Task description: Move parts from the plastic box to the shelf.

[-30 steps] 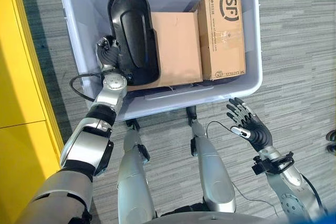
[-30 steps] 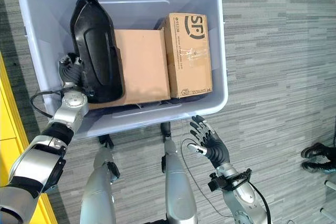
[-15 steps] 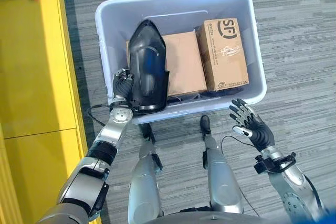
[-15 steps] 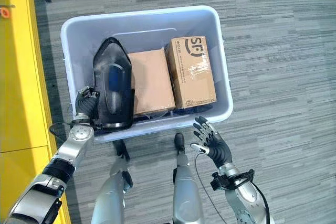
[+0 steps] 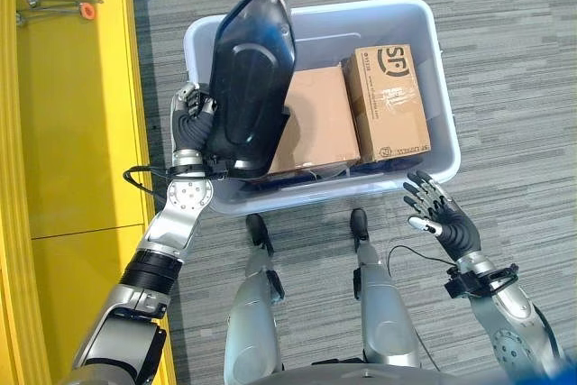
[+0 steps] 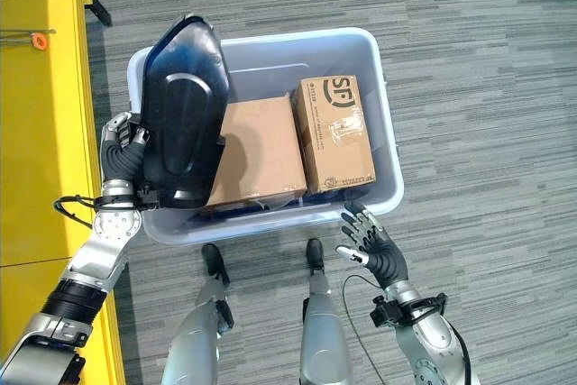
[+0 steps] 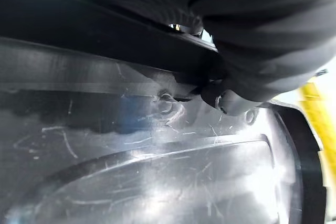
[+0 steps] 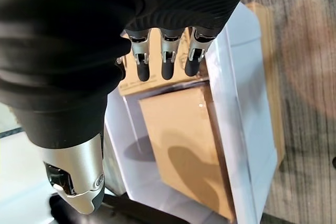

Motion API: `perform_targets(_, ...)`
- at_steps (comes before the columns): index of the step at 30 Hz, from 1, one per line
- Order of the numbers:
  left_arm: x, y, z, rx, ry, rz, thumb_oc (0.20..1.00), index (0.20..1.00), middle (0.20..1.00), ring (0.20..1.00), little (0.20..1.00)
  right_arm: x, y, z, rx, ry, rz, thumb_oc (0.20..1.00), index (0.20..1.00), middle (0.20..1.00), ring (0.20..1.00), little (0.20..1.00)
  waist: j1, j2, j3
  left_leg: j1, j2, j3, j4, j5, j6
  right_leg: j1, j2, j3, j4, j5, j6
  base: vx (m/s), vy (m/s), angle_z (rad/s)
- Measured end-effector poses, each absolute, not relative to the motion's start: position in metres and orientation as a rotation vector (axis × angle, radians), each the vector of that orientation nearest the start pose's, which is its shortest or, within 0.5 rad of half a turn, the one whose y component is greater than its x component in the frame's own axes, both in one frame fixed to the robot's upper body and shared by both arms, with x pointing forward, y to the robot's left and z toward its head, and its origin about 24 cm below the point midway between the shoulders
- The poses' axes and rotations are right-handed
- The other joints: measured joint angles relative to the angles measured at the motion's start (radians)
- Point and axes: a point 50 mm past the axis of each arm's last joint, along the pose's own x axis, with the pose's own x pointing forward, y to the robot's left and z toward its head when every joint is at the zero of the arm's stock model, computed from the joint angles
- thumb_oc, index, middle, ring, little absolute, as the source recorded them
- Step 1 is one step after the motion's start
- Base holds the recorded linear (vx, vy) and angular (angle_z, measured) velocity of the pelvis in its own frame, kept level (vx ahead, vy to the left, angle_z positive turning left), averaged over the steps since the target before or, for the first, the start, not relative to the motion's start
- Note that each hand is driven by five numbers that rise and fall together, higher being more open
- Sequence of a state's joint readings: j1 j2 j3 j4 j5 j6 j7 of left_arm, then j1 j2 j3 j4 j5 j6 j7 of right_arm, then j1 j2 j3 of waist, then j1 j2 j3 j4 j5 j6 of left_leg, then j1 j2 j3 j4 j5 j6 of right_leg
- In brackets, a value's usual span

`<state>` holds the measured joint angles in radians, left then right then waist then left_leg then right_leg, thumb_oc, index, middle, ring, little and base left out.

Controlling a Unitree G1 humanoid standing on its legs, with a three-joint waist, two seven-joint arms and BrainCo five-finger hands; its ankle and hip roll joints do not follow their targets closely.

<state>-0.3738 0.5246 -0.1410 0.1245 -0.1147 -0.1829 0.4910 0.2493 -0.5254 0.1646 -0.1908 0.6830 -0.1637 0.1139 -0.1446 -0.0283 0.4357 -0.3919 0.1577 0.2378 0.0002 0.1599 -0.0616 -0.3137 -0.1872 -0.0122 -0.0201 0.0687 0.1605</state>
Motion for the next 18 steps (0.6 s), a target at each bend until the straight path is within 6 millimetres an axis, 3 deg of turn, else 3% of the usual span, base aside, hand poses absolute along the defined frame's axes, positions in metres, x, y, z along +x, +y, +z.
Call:
perform_targets(2, 0.300, 0.212, 0.153, 0.269, -0.509, 0.266, 0.200, 0.200, 0.200, 0.200, 0.200, 0.201, -0.201, 0.050, 0.213, 0.007, 0.243, 1.000, 1.000, 1.000, 1.000, 1.000, 0.003, 0.000, -0.001, 0.040, 0.000, -0.001, -0.001, 0.000, 0.000, 0.041, 0.000, 0.000, -0.002, -0.005, -0.001, 0.03, -0.036, -0.02)
perform_targets(13, 0.239, 0.222, 0.084, 0.011, -0.232, 0.107, 0.200, 0.200, 0.200, 0.200, 0.200, 0.196, -0.215, 0.045, 0.196, 0.045, 0.193, 1.000, 1.000, 1.000, 1.000, 1.000, 0.039, 0.084, -0.097, 0.181, 0.004, -0.033, -0.038, -0.011, -0.008, 0.179, 0.008, -0.032, 0.015, -0.042, -0.009, 0.01, -0.056, 0.07)
perform_targets(14, 0.227, 0.225, 0.073, -0.012, -0.178, 0.090, 0.200, 0.200, 0.200, 0.200, 0.200, 0.192, -0.218, 0.041, 0.196, 0.068, 0.189, 1.000, 1.000, 1.000, 1.000, 1.000, 0.049, 0.093, -0.129, 0.211, 0.011, -0.038, -0.043, -0.014, -0.008, 0.187, 0.014, -0.034, 0.067, -0.082, -0.016, -0.03, -0.117, 0.23)
perform_targets(18, 0.213, 0.230, 0.059, -0.040, -0.112, 0.106, 0.200, 0.200, 0.200, 0.200, 0.200, 0.188, -0.221, 0.032, 0.191, 0.115, 0.184, 1.000, 1.000, 1.000, 1.000, 1.000, 0.062, 0.090, -0.153, 0.237, 0.021, -0.063, -0.048, -0.008, -0.014, 0.195, 0.024, -0.056, 0.138, -0.125, -0.025, -0.02, -0.126, 0.17)
